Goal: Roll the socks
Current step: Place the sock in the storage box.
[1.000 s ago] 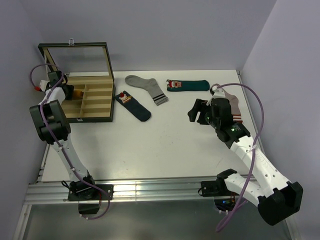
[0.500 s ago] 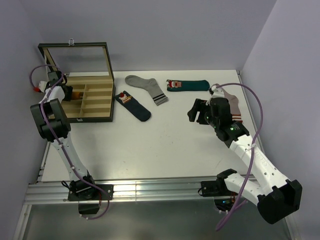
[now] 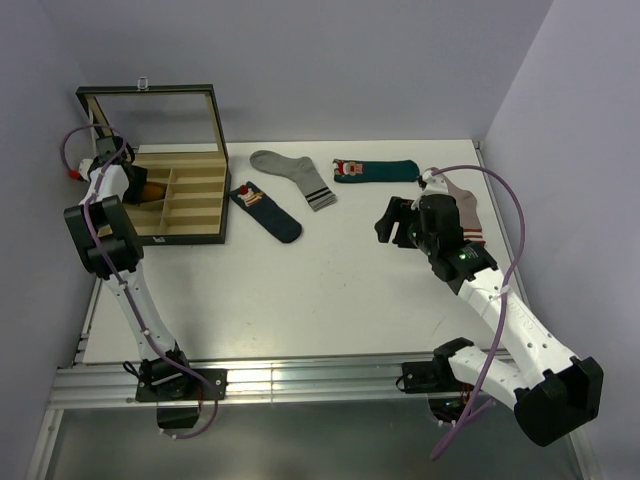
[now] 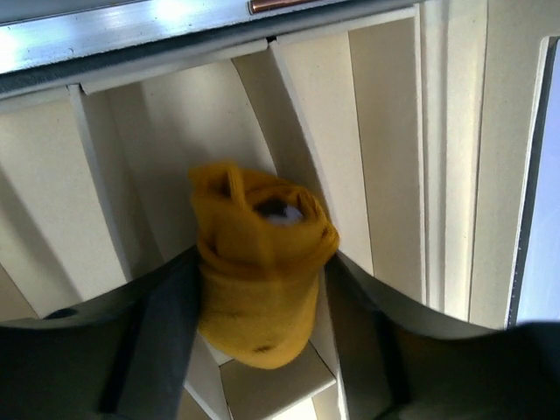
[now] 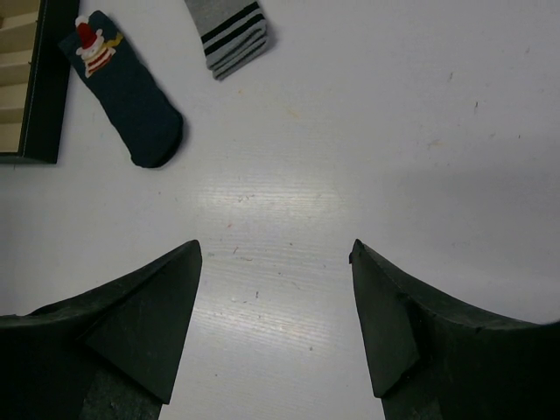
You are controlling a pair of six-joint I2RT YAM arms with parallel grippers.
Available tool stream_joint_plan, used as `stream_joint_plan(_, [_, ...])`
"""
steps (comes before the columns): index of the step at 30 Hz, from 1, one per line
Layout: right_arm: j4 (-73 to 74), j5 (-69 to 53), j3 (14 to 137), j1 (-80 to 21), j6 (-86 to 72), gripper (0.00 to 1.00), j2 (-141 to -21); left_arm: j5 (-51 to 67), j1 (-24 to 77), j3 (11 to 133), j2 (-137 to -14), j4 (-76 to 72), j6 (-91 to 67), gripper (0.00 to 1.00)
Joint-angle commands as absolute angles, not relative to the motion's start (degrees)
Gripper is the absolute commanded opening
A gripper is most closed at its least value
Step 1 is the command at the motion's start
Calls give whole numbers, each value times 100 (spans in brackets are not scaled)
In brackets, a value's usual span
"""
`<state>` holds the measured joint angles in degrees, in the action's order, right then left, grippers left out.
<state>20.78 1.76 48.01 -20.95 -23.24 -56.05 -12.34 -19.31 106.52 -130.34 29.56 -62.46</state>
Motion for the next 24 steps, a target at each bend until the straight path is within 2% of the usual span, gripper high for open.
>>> stream_joint_plan(1, [1872, 272, 4948, -2057, -2268, 76, -5520, -1230, -1951, 10758, -13289, 3384, -6047, 68])
stream_joint_plan(10, [1811, 202, 4896, -2057, -2276, 76, -5423, -1310, -1951, 10661, -12920, 3428, -6003, 79])
stream_joint_plan(20, [1758, 123, 4860, -2057, -2312, 75, -5326, -1380, -1863, 10626, -12252, 3164, -5827, 73])
stream_joint_plan(24, [1775, 105, 4852, -2057, -2303, 75, -5282, -1442, -1758, 10679, -12041, 3217, -5809, 74])
